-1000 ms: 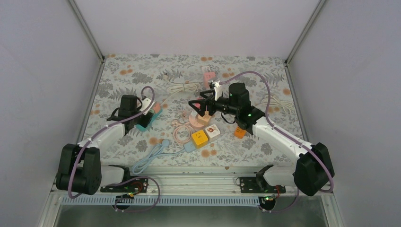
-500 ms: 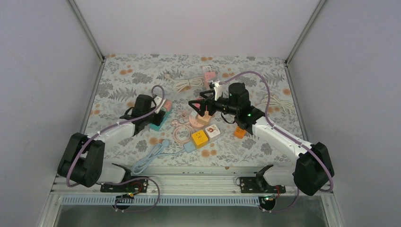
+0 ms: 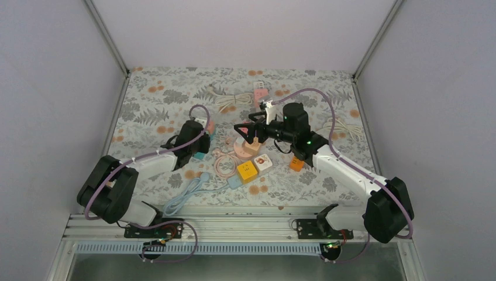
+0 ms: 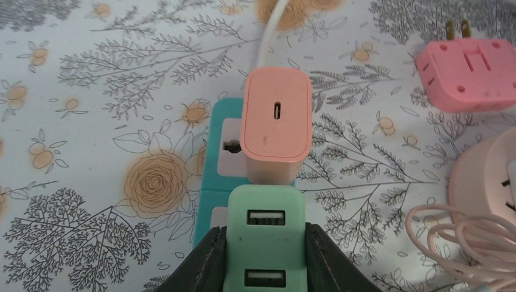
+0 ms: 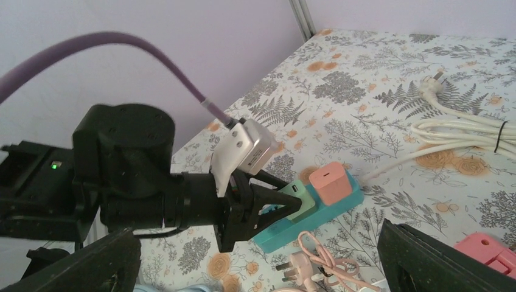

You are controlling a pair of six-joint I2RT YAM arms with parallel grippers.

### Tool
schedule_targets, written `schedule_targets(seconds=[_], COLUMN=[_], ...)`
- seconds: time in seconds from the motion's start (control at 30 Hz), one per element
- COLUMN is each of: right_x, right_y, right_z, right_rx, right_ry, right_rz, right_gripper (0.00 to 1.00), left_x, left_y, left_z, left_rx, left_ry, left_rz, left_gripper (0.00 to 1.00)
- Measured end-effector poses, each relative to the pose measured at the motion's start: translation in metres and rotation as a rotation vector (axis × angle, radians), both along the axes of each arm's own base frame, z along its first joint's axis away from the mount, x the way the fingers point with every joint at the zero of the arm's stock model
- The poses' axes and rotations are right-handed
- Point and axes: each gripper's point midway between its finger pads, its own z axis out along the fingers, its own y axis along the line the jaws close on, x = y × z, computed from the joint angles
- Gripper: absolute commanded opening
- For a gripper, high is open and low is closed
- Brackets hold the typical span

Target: Insert the plug

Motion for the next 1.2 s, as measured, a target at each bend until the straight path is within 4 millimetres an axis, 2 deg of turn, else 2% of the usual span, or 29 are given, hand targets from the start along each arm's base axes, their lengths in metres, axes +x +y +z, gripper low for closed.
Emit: schedule_targets(seconds=[0.2,0.47,0.8,1.03,1.07,1.2], right_x=[0.002,0.005,0.012,0.033,0.036,0.049], right_y=[-0.002,-0.006,-0.013,-0.038,-0.043,-0.068], right_z=[-0.001,-0.004,-0.011,-0.021,-0.023,-0.03], right_rx=[-0.007,-0.015,-0.022,-0.022,-0.024,-0.034], right_ry=[0.002,0.015,0.057,0.154,0.165,0.207], right_rz=[-0.017,-0.038,-0.095,-0.278,-0.308,-0.439], right_gripper=[1.0,1.0,1.0,1.0,1.0,1.0], left_x=[-0.002,0.019,0.019,0.01,0.011,0.01], left_y=[-0.003,-0.019,-0.017,-0.004,-0.004,-0.002], left_z=[-0.003,-0.004,-0.002,-0.001,-0.001,0.0], left_rx=[-0.007,0.018,0.05,0.07,0.07,0.064], left_ry=[-0.084,-0.11,-0.067,-0.035,-0.035,-0.032], left_rz=[0.059,0.096,0.123,0.172,0.179,0.199], left_gripper=[0.02,0.02,0.02,0.03,0.05,0.25])
